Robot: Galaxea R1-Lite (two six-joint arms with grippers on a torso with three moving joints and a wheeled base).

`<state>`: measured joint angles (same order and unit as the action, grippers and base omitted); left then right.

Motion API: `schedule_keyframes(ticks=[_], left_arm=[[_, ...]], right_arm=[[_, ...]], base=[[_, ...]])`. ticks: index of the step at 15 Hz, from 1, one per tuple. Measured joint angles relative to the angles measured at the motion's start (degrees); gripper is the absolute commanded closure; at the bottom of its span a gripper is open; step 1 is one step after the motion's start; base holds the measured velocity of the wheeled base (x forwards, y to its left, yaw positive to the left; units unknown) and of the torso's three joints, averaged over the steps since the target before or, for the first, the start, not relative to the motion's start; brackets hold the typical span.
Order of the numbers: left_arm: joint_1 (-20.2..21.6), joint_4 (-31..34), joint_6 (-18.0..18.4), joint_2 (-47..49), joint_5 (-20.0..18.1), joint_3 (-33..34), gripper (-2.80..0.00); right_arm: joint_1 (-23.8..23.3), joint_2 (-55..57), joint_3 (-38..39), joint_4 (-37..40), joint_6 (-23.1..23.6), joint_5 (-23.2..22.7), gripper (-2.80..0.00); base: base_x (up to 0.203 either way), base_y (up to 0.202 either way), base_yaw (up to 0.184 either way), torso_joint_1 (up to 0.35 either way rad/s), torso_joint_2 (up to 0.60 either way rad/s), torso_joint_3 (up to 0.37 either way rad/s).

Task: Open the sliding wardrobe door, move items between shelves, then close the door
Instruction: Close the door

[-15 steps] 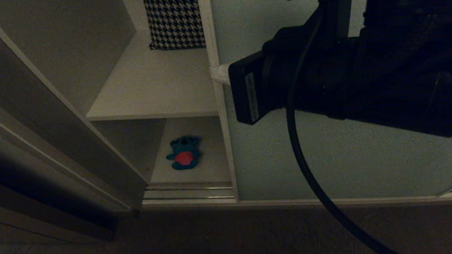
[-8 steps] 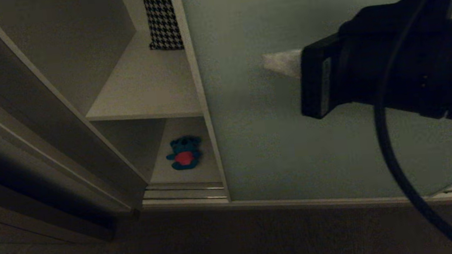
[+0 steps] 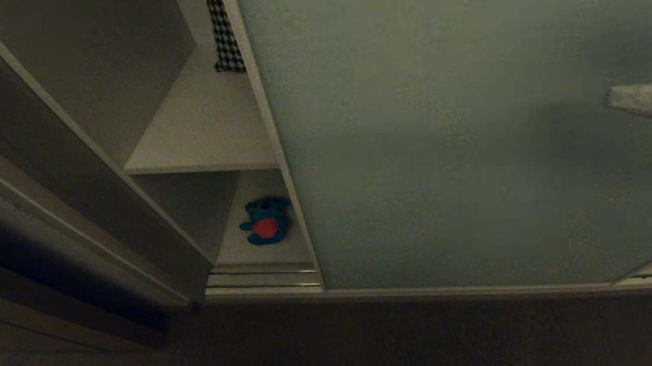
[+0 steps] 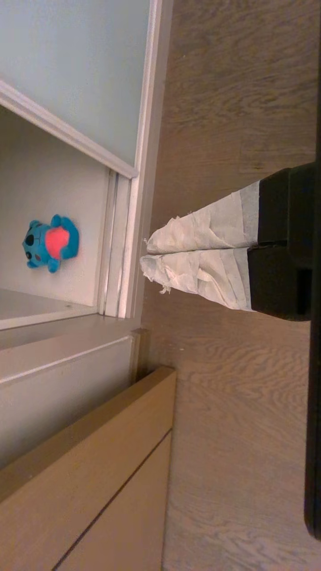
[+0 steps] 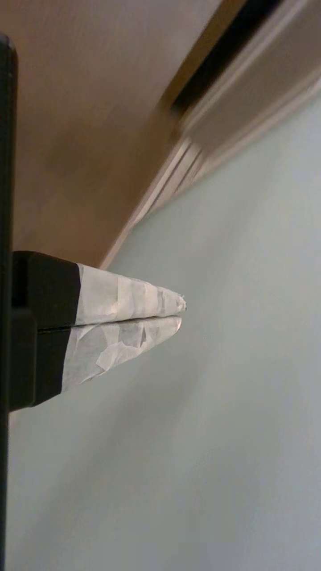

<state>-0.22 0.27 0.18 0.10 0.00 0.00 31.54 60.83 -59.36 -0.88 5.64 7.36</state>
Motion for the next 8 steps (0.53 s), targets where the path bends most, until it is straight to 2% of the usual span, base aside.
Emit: schedule_keyframes(ticks=[4,6,8], left_arm=[[0.0,0.0,0.0,0.0,0.0,0.0,0.0],[0.0,0.0,0.0,0.0,0.0,0.0,0.0],[0.0,0.0,0.0,0.0,0.0,0.0,0.0]], right_arm=[[-22.1,-14.0,11.1,9.8,3.1,-16.2,0.0],[-33.1,-18.2,15.2,12.4,2.2,-21.0,0.0],[-44.6,-20.0,17.8,13.3,-0.2,-23.7,0.0]], base=[[0.0,0.0,0.0,0.0,0.0,0.0],[0.0,0.0,0.0,0.0,0.0,0.0],[0.0,0.0,0.0,0.0,0.0,0.0]])
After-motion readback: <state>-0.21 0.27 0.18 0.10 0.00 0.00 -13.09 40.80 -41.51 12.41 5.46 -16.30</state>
